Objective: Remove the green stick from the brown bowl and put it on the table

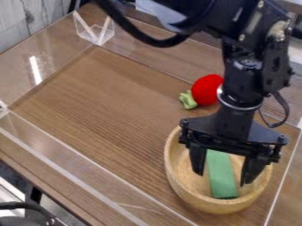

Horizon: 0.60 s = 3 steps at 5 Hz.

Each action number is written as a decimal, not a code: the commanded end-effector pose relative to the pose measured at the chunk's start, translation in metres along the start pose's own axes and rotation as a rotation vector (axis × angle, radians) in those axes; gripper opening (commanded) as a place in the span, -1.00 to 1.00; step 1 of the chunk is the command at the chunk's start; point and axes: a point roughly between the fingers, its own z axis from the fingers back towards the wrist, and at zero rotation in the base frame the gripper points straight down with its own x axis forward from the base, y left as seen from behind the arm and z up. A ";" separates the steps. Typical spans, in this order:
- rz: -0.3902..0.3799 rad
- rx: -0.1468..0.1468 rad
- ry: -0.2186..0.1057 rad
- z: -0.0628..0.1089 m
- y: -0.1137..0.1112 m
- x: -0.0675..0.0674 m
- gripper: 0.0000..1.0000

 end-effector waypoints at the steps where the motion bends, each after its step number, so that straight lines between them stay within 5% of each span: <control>1: -0.011 -0.025 -0.045 0.009 -0.004 0.011 1.00; 3: -0.015 -0.025 -0.056 0.014 -0.013 0.011 1.00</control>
